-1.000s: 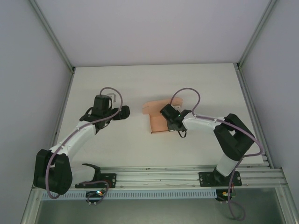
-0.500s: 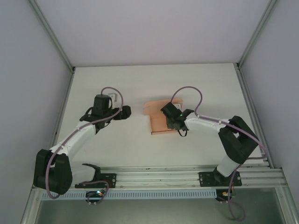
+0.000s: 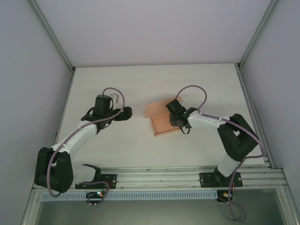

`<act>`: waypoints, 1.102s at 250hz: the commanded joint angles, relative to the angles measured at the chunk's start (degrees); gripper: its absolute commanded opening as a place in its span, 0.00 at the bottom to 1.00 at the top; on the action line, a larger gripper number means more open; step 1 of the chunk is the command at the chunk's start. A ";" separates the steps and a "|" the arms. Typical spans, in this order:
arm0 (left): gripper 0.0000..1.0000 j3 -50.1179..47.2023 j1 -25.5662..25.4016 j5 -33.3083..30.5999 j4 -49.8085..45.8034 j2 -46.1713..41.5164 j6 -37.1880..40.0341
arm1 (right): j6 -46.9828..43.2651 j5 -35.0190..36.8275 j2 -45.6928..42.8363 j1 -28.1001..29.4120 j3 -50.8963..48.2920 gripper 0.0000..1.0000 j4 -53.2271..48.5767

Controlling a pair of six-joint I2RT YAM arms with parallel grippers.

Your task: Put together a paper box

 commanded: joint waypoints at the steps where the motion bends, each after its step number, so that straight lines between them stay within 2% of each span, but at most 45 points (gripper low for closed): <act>1: 1.00 -0.15 0.29 0.98 0.42 0.21 1.50 | -0.41 -3.58 1.90 0.02 -1.91 0.30 3.06; 17: 1.00 -0.14 0.30 0.94 0.40 0.06 1.54 | 0.01 -2.40 2.58 -0.07 -2.28 0.23 3.34; 45: 1.00 -0.05 0.35 0.82 0.15 0.15 1.60 | 0.09 -0.54 4.22 -0.39 -2.25 0.16 3.14; 74: 1.00 -0.14 0.35 0.52 -0.08 -0.03 1.40 | 0.54 1.63 5.47 -0.50 -1.92 0.00 2.73; 117: 1.00 -0.34 0.39 -0.19 -0.21 -0.75 1.05 | -2.14 2.51 0.52 -0.52 -4.00 0.00 9.43; 137: 1.00 -0.06 0.50 0.42 0.27 -0.88 1.07 | -5.31 -1.66 -5.24 -0.89 -5.74 0.00 16.15; 171: 1.00 -0.66 0.60 5.53 5.19 -0.58 1.39 | -7.01 -15.53 -15.70 -3.06 -7.83 0.00 26.58; 203: 1.00 -1.27 0.38 18.28 16.07 0.36 0.65 | -9.24 -26.85 -22.69 -3.17 -6.96 0.00 30.93; 224: 1.00 -0.73 -1.53 25.45 23.88 0.92 0.02 | -9.30 -32.82 -24.75 -2.95 -7.25 0.00 33.61; 243: 1.00 1.33 -3.80 27.96 26.31 1.41 2.23 | -10.06 -35.30 -25.45 -2.19 -7.45 0.00 34.98; 254: 1.00 2.95 -6.57 28.03 25.90 1.91 4.13 | -11.06 -35.25 -25.42 -1.46 -7.22 0.00 34.48; 276: 1.00 5.85 -8.55 27.82 25.33 3.31 5.68 | -12.26 -35.27 -24.85 -0.20 -6.43 0.00 33.23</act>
